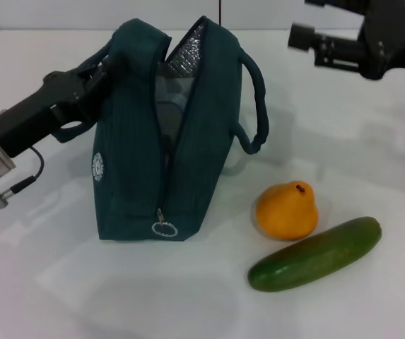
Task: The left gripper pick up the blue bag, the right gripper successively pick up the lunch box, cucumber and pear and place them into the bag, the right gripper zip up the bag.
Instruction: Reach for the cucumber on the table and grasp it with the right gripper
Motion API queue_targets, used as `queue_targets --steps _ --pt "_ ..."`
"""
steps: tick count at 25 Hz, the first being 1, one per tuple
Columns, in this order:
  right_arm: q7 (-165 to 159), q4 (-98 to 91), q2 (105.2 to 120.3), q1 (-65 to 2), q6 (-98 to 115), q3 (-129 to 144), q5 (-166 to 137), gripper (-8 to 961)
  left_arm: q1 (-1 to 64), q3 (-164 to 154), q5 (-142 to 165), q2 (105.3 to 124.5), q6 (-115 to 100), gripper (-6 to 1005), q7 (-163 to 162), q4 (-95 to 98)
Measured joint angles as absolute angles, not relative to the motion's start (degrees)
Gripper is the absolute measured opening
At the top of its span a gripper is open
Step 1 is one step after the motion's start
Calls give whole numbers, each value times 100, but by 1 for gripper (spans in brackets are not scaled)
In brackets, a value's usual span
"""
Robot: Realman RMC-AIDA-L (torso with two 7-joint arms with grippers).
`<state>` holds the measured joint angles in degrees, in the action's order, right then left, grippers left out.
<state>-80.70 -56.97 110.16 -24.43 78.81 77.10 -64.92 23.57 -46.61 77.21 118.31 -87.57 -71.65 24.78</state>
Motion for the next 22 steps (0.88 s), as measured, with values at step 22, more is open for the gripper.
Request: queue_targets --steps 22 --pt "-10222 -6174 11466 -5028 10529 7353 -11359 737 2414 -4668 7292 11960 -8363 43 -6735 2081"
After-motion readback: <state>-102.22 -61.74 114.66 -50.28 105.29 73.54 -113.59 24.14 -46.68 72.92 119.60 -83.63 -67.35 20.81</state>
